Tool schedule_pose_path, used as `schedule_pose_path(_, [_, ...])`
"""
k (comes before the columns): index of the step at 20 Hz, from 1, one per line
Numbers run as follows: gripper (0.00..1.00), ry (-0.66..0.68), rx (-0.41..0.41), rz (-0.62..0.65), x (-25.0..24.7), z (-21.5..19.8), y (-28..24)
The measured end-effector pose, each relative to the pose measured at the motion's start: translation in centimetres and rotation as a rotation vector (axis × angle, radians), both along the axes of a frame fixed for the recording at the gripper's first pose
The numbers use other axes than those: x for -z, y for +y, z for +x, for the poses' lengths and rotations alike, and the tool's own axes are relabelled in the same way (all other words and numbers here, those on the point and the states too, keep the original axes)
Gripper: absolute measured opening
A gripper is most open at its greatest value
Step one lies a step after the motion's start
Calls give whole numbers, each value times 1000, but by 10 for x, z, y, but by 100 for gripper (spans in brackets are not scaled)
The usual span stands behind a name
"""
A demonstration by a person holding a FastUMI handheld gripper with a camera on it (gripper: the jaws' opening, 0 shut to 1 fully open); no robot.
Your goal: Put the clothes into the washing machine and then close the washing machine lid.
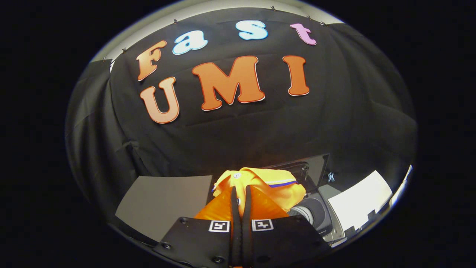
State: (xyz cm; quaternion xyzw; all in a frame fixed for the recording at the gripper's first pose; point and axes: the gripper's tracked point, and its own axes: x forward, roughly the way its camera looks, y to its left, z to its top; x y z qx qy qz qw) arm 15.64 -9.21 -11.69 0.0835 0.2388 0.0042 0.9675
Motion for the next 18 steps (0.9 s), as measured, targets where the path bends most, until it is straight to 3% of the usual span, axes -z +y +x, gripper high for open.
schedule_pose_path(6, [8,78,3,10,64,15,-50])
schedule_pose_path(18, [8,319,-3,19,261,40,-88])
